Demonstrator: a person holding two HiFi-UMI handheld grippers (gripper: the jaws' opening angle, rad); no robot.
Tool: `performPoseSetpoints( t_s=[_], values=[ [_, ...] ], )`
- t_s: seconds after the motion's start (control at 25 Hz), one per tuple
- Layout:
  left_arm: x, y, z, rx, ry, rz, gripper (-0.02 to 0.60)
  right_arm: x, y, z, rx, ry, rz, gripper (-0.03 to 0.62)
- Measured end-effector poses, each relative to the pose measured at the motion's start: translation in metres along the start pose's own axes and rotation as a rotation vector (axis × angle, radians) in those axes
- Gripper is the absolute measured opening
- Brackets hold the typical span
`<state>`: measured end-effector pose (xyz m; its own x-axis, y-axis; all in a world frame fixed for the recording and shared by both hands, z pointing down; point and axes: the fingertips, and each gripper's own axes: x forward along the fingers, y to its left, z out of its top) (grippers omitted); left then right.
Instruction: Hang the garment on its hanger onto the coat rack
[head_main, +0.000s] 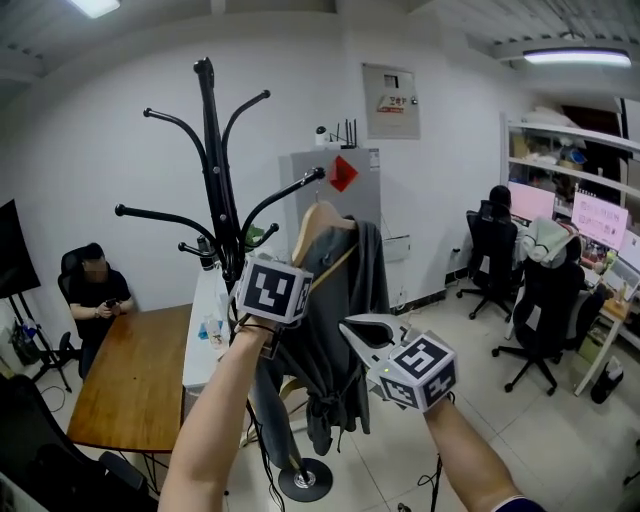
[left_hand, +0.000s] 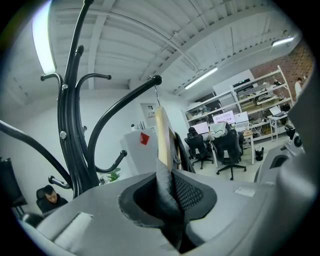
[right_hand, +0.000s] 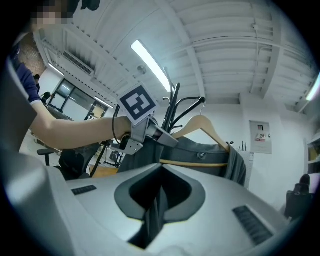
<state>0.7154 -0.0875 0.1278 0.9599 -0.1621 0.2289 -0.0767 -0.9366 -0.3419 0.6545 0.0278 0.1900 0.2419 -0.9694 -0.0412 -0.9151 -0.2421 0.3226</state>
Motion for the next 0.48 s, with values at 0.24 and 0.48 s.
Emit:
performPoseSetpoints(
  t_s=[0.24, 0.48],
  values=[
    [-0.01, 0.014, -0.03, -0.038, 0.041, 0.087, 0.071, 0.013, 0.016, -0.011, 0.017, -0.004, 0.087, 0.002],
    [-0.02, 0.038, -0.059, -0.084, 0.081, 0.159, 0.071, 0.027, 0.038, -0.013, 0.018, -0.014, 0.159, 0.003]
  ],
)
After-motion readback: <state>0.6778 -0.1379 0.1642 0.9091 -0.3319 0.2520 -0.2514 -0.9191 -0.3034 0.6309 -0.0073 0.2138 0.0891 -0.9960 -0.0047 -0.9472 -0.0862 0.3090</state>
